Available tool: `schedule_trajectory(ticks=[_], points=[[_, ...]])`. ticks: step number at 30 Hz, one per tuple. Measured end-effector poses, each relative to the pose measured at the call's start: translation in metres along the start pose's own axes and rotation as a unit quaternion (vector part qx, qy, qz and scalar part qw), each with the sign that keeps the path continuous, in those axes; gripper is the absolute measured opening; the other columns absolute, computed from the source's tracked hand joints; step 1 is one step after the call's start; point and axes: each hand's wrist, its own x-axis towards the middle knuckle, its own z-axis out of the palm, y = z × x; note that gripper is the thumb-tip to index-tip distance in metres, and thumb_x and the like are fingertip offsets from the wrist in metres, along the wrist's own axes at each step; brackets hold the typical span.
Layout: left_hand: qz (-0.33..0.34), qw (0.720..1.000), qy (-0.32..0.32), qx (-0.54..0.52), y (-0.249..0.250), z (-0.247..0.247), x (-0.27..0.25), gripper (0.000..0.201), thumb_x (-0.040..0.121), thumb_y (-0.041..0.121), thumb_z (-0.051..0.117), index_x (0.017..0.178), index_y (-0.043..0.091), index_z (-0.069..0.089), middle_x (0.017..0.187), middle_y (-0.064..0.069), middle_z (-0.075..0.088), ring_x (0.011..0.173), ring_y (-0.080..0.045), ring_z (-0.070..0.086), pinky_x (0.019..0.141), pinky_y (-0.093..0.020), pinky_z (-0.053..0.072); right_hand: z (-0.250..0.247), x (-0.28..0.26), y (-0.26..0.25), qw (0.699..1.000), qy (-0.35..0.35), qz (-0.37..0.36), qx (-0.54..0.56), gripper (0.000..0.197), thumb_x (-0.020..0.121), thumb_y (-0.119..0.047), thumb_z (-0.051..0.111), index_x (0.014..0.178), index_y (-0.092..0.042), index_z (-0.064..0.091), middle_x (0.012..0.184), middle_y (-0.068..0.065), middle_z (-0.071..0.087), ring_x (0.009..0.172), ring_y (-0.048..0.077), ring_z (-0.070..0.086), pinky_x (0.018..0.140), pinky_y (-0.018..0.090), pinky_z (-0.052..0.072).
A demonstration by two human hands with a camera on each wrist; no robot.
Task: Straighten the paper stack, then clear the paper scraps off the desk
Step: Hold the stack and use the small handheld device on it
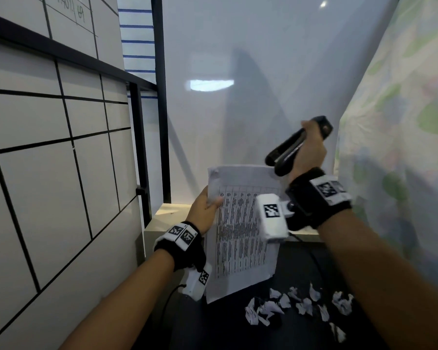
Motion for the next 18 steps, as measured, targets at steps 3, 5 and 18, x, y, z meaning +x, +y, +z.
schedule_trajectory(ticks=[3, 5, 18], points=[[-0.011, 0.999, 0.026, 0.016, 0.002, 0.0, 0.001, 0.035, 0.095, 0.008, 0.049, 0.13, 0.003, 0.048, 0.124, -0.012, 0.06, 0.11, -0.016, 0.054, 0.092, -0.022, 0.038, -0.05, 0.003, -0.013, 0.999, -0.022, 0.015, -0.029, 0.029, 0.088, -0.02, 0.052, 0.061, -0.02, 0.041, 0.059, -0.005, 0.034, 0.049, 0.009, 0.042, 0.05, 0.021, 0.035], [-0.006, 0.999, 0.047, 0.026, 0.002, 0.002, 0.002, 0.033, 0.095, 0.009, 0.049, 0.128, 0.001, 0.05, 0.125, -0.015, 0.06, 0.105, -0.011, 0.051, 0.089, -0.019, 0.036, -0.091, 0.002, -0.013, 0.99, -0.027, 0.049, -0.131, 0.027, 0.089, -0.019, 0.047, 0.064, -0.021, 0.039, 0.065, -0.003, 0.034, 0.059, 0.011, 0.04, 0.054, 0.024, 0.034], [-0.015, 0.993, 0.114, 0.01, -0.008, 0.021, 0.006, 0.036, 0.094, 0.018, 0.054, 0.125, 0.001, 0.055, 0.125, -0.017, 0.061, 0.107, -0.019, 0.057, 0.09, -0.022, 0.039, -0.317, 0.026, 0.037, 0.497, -0.134, 0.199, -0.834, 0.077, 0.075, -0.047, 0.073, 0.133, -0.004, 0.045, 0.132, 0.011, 0.054, 0.123, 0.027, 0.053, 0.097, 0.03, 0.045]])
